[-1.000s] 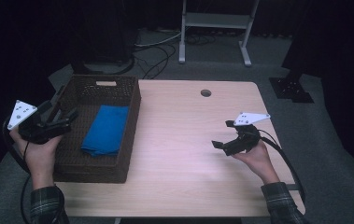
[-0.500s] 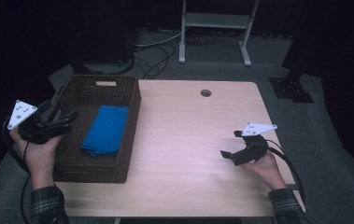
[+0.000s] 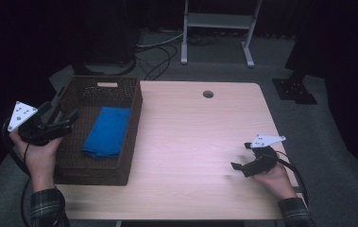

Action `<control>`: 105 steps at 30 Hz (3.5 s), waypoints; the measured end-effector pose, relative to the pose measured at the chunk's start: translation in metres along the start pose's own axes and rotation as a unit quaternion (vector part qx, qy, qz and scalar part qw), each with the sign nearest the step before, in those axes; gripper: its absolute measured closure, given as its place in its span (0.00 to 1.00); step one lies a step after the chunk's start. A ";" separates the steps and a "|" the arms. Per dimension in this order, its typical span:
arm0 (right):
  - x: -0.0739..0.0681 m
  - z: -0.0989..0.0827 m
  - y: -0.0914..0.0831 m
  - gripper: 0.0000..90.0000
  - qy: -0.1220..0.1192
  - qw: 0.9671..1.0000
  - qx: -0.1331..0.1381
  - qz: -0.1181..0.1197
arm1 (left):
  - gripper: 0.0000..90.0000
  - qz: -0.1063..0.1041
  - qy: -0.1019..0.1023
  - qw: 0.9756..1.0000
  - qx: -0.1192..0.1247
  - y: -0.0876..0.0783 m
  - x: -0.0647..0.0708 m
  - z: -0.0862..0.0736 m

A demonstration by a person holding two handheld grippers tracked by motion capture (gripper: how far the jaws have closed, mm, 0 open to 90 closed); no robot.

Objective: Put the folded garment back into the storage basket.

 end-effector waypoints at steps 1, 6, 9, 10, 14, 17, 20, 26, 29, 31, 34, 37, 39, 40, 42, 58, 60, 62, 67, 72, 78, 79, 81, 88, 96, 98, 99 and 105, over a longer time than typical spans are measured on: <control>0.001 -0.003 0.000 0.00 -0.001 1.000 -0.005 -0.004 | 0.02 0.000 0.000 1.000 0.000 0.000 0.000 0.000; 0.004 -0.014 0.002 0.00 -0.007 1.000 -0.023 -0.014 | 0.02 0.000 0.004 1.000 0.000 0.000 0.000 0.001; 0.005 -0.019 0.002 0.00 -0.003 0.999 -0.034 -0.017 | 0.02 0.000 0.006 1.000 0.001 0.000 0.001 0.003; 0.006 -0.020 0.002 0.00 -0.003 0.999 -0.036 -0.017 | 0.02 0.000 0.007 1.000 0.001 -0.001 0.001 0.004; 0.007 -0.023 0.002 0.00 0.004 0.999 -0.046 -0.019 | 0.02 0.000 0.011 1.000 0.005 -0.001 0.005 0.009; 0.007 -0.024 0.002 0.00 0.003 0.999 -0.043 -0.018 | 0.02 -0.001 0.014 1.000 0.011 -0.003 0.008 0.014; 0.007 -0.024 0.001 0.00 0.003 0.999 -0.040 -0.018 | 0.02 -0.005 0.013 1.000 0.020 -0.004 0.013 0.020; 0.007 -0.024 0.001 0.00 0.005 0.999 -0.039 -0.020 | 0.02 -0.015 0.016 0.999 0.033 -0.004 0.028 0.032; 0.008 -0.024 0.001 0.00 0.006 0.999 -0.038 -0.022 | 0.02 -0.021 0.018 0.999 0.037 -0.003 0.037 0.036; 0.008 -0.024 0.001 0.00 0.006 0.999 -0.039 -0.022 | 0.02 -0.025 0.018 0.999 0.039 -0.002 0.043 0.038; 0.008 -0.024 0.001 0.00 0.006 0.999 -0.039 -0.022 | 0.02 -0.032 0.020 0.998 0.041 0.000 0.053 0.042; 0.008 -0.024 0.001 0.00 0.006 0.999 -0.039 -0.022 | 0.02 -0.039 0.022 0.998 0.045 0.003 0.063 0.046; 0.008 -0.024 0.001 0.00 0.006 0.999 -0.039 -0.022 | 0.02 -0.043 0.021 0.998 0.049 0.004 0.068 0.048; 0.008 -0.024 0.001 0.00 0.006 0.999 -0.039 -0.022 | 0.02 -0.045 0.020 0.998 0.050 0.005 0.070 0.050; 0.008 -0.024 0.001 0.00 0.007 0.999 -0.039 -0.022 | 0.02 -0.049 0.019 0.997 0.055 0.006 0.076 0.052; 0.008 -0.025 0.001 0.00 0.007 0.999 -0.039 -0.021 | 0.02 -0.093 0.012 0.993 0.071 0.023 0.122 0.062; 0.008 -0.025 0.001 0.00 0.006 0.999 -0.039 -0.021 | 0.02 -0.099 0.010 0.992 0.075 0.024 0.127 0.064; 0.008 -0.025 0.001 0.00 0.006 0.999 -0.039 -0.021 | 0.02 -0.105 0.010 0.992 0.075 0.026 0.133 0.065; 0.008 -0.025 0.001 0.00 0.006 0.999 -0.039 -0.021 | 0.02 -0.118 0.008 0.990 0.077 0.030 0.147 0.067; 0.008 -0.025 0.001 0.00 0.006 0.999 -0.039 -0.021 | 0.02 -0.131 0.005 0.988 0.084 0.033 0.160 0.071; 0.008 -0.025 0.001 0.00 0.006 0.999 -0.039 -0.021 | 0.02 -0.146 0.007 0.985 0.086 0.037 0.178 0.075; 0.008 -0.025 0.001 0.00 0.006 0.999 -0.039 -0.021 | 0.02 -0.149 0.008 0.985 0.086 0.038 0.182 0.075; 0.008 -0.025 0.001 0.00 0.006 0.999 -0.039 -0.021 | 0.02 -0.155 0.008 0.984 0.089 0.039 0.188 0.076; 0.008 -0.025 0.001 0.00 0.007 0.999 -0.039 -0.021 | 0.02 -0.175 0.011 0.980 0.096 0.043 0.208 0.082; 0.008 -0.025 0.001 0.00 0.007 0.999 -0.039 -0.021 | 0.02 -0.197 0.014 0.975 0.100 0.047 0.230 0.083; 0.008 -0.025 0.001 0.00 0.005 0.999 -0.040 -0.018 | 0.02 -0.201 0.014 0.974 0.100 0.047 0.235 0.082; 0.008 -0.025 0.001 0.00 0.003 0.999 -0.040 -0.017 | 0.02 -0.204 0.015 0.974 0.100 0.048 0.238 0.081; 0.009 -0.025 0.001 0.00 0.002 0.999 -0.040 -0.016 | 0.02 -0.214 0.018 0.972 0.099 0.049 0.253 0.076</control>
Point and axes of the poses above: each handheld gripper's, and its own axes: y roughly forward along the jaws, z roughly out of its top, x roughly to its right, the point moved 6 cm from there along y, roughly forward along the jaws, and after that the axes turned 14 degrees about y, right-handed, at the moved point
